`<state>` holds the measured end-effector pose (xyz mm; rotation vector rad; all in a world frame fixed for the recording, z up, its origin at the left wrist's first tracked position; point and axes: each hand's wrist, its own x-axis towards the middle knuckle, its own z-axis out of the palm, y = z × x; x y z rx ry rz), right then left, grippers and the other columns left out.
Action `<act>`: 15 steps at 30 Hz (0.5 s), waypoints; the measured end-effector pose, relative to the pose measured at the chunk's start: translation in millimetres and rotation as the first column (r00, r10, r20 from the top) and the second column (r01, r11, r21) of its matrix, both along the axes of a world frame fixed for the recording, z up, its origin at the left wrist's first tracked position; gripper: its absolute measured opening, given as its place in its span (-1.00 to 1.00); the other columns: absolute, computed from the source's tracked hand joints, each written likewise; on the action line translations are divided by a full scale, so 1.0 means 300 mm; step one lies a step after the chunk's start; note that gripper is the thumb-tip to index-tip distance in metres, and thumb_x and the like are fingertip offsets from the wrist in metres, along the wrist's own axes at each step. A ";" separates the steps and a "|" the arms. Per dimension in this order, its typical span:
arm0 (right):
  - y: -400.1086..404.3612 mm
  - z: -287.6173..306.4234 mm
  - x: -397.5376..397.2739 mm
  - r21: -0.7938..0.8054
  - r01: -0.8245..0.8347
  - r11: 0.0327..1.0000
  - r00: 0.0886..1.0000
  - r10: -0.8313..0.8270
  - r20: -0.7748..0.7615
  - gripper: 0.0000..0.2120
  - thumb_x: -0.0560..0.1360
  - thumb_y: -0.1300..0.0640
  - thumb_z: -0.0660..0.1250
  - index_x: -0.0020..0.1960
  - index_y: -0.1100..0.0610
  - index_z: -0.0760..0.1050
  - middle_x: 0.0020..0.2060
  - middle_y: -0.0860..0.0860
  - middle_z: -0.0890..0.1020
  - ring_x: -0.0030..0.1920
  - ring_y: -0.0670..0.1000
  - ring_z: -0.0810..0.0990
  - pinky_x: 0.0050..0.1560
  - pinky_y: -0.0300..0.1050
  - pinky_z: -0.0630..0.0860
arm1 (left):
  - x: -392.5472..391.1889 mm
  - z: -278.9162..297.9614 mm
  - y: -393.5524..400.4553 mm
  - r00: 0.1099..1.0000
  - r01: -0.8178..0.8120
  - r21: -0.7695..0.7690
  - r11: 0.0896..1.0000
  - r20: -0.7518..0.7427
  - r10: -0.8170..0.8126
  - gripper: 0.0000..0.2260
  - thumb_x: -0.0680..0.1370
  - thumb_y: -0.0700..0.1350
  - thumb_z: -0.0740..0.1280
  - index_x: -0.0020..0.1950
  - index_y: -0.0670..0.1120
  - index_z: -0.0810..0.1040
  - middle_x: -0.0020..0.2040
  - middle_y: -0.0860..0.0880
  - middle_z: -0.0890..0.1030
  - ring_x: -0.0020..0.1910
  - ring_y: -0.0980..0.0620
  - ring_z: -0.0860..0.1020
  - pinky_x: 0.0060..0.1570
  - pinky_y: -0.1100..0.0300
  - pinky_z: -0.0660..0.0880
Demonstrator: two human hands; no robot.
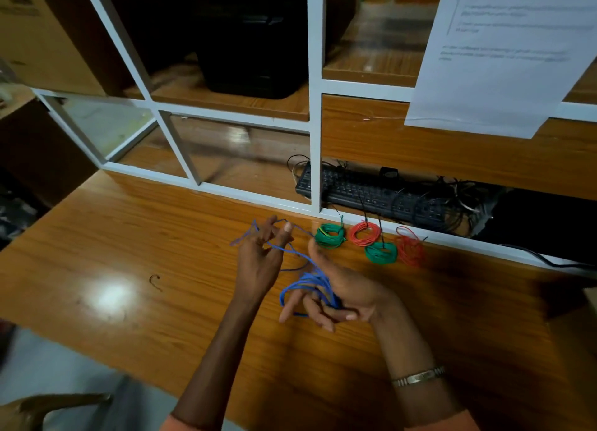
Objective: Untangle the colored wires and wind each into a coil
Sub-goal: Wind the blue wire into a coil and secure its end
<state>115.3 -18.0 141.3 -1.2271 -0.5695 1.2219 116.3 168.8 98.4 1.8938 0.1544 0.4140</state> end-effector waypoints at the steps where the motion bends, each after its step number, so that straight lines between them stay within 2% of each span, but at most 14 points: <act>1: 0.004 0.011 0.009 0.151 -0.011 0.988 0.997 0.022 -0.075 0.05 0.47 -0.58 -0.08 0.15 0.35 0.65 -0.52 0.10 0.58 -0.73 -0.09 0.18 -0.64 -0.06 -0.11 | -0.007 -0.005 -0.005 1.000 -0.004 -0.072 0.997 -0.030 0.002 -0.63 0.69 0.07 0.35 -0.21 -0.13 0.63 -0.18 0.11 0.72 -0.02 0.17 0.66 -0.05 -0.01 0.56; 2: 0.004 0.029 0.020 0.303 0.000 0.953 0.988 0.047 -0.148 0.02 0.47 -0.57 -0.03 0.16 0.35 0.65 -0.54 0.07 0.58 -0.74 -0.09 0.16 -0.67 -0.10 -0.10 | -0.015 -0.008 -0.009 0.996 -0.030 -0.192 0.981 -0.083 0.014 -0.57 0.72 0.10 0.27 -0.18 -0.17 0.63 -0.21 0.00 0.72 -0.15 0.10 0.65 -0.14 0.00 0.58; 4: -0.008 0.054 0.055 0.570 0.129 0.812 0.939 0.085 -0.334 -0.02 0.49 -0.54 0.07 0.19 0.39 0.62 -0.56 0.09 0.55 -0.74 -0.07 0.13 -0.70 -0.17 -0.03 | -0.038 -0.017 -0.006 0.973 -0.156 -0.456 0.876 -0.221 0.059 -0.53 0.74 0.13 0.18 -0.16 -0.18 0.58 -0.24 -0.10 0.74 -0.28 0.04 0.68 -0.24 0.13 0.60; 6: -0.030 0.089 0.092 0.694 0.325 0.643 0.880 0.063 -0.470 -0.04 0.53 -0.49 0.08 0.28 0.42 0.55 -0.52 0.12 0.55 -0.71 -0.11 0.12 -0.64 -0.24 0.06 | -0.067 -0.037 0.010 0.954 -0.220 -0.551 0.805 -0.294 0.059 -0.59 0.73 0.16 0.16 -0.11 -0.10 0.53 -0.12 -0.18 0.76 -0.22 -0.06 0.74 -0.24 0.14 0.64; 8: -0.046 0.098 0.129 0.654 0.553 0.516 0.800 -0.108 -0.591 -0.08 0.58 -0.44 0.07 0.41 0.41 0.43 -0.39 0.07 0.58 -0.64 -0.13 0.20 -0.49 -0.27 0.11 | -0.092 -0.052 0.011 0.956 -0.184 -0.559 0.809 -0.292 0.016 -0.64 0.72 0.15 0.16 -0.03 -0.07 0.57 0.03 -0.17 0.76 -0.05 -0.13 0.75 -0.20 0.12 0.66; 11: -0.043 0.060 0.163 0.440 0.826 0.352 0.563 -0.462 -0.685 -0.19 0.65 -0.29 0.14 0.50 0.45 0.29 -0.17 0.11 0.61 -0.43 -0.09 0.44 -0.34 -0.29 0.34 | -0.115 -0.054 -0.010 0.977 -0.117 -0.482 0.869 -0.213 0.013 -0.60 0.70 0.09 0.21 0.06 -0.18 0.69 0.04 -0.01 0.76 0.10 -0.12 0.72 -0.11 0.05 0.66; 13: -0.026 0.022 0.179 0.296 0.903 0.311 0.429 -0.668 -0.607 -0.34 0.68 -0.18 0.16 0.40 0.43 0.38 -0.07 0.19 0.67 -0.25 0.01 0.59 -0.23 -0.22 0.50 | -0.112 -0.048 -0.025 0.993 -0.063 -0.369 0.927 -0.118 0.020 -0.62 0.67 0.07 0.26 0.04 -0.22 0.70 0.09 0.07 0.75 0.16 -0.06 0.71 -0.04 0.01 0.65; 15: -0.007 -0.021 0.184 0.191 0.915 0.355 0.402 -0.822 -0.404 -0.53 0.70 -0.11 0.15 0.17 0.33 0.49 0.01 0.20 0.71 -0.05 0.11 0.69 -0.02 -0.14 0.57 | -0.104 -0.048 -0.036 1.000 -0.001 -0.259 0.966 -0.007 0.000 -0.70 0.68 0.02 0.30 -0.10 -0.15 0.67 0.19 0.09 0.73 0.19 0.00 0.69 0.04 0.01 0.63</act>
